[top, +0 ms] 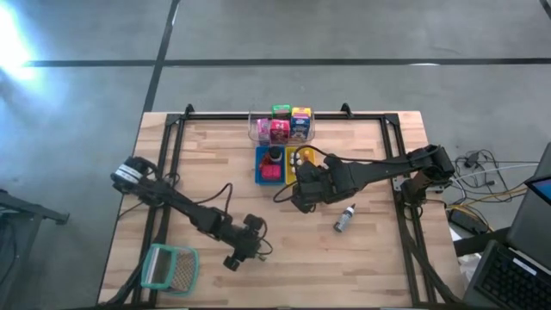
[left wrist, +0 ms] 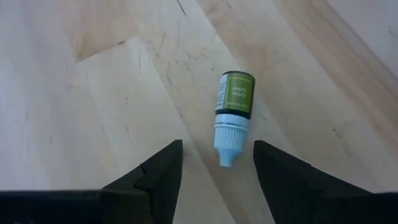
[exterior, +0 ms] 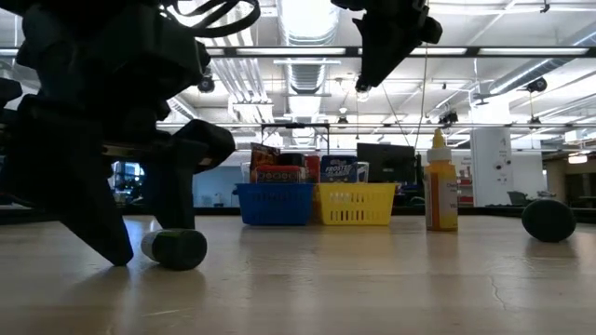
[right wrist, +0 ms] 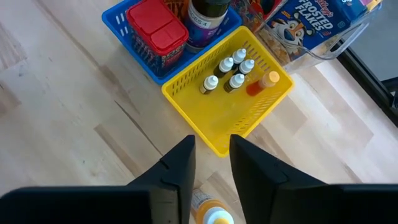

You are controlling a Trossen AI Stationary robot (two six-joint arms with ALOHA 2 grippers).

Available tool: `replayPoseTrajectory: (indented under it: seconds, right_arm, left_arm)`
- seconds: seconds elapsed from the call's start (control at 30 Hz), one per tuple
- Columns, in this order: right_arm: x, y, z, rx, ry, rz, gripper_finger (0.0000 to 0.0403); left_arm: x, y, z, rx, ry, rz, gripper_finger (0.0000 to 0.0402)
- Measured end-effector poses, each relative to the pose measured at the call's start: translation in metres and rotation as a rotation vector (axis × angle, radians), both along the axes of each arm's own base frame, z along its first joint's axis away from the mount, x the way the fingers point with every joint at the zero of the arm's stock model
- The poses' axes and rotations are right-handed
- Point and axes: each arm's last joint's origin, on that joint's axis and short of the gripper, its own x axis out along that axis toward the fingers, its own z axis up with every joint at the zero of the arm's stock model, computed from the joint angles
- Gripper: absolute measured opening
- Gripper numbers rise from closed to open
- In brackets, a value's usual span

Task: Pick & Place Kitchen Items
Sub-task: Put the small green food coloring bottle into the yellow bin

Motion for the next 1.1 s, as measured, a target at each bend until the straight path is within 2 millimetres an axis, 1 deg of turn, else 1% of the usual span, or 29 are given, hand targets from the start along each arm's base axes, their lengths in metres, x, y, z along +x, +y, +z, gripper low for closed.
replayPoseTrajectory:
  seconds: [0.13,0.43,0.57,0.8,0.97,1.1]
  right_arm:
    - [0.000,0.000,0.000,0.000,0.000,0.000,0.0084]
    - [0.000,0.000,0.000,-0.003,0.002,0.004,0.0070]
    - [0.000,0.000,0.000,-0.004,0.003,0.005,0.0077]
    - [0.000,0.000,0.000,-0.004,0.003,0.005,0.0098]
    - [0.000,0.000,0.000,-0.004,0.003,0.005,0.0105]
    - [0.000,0.000,0.000,-0.004,0.003,0.005,0.0095]
  left_arm:
    - [-0.004,-0.005,-0.003,-0.002,-0.033,-0.002,0.0204]
    - [-0.015,-0.002,-0.013,-0.100,-0.131,0.051,0.0204]
    - [-0.019,-0.001,-0.017,-0.106,-0.142,0.050,0.0204]
    - [-0.021,-0.001,-0.018,-0.115,-0.137,0.058,0.0203]
    - [-0.021,-0.001,-0.019,-0.120,-0.133,0.063,0.0185]
    - [-0.020,-0.002,-0.017,-0.129,-0.140,0.059,0.0158]
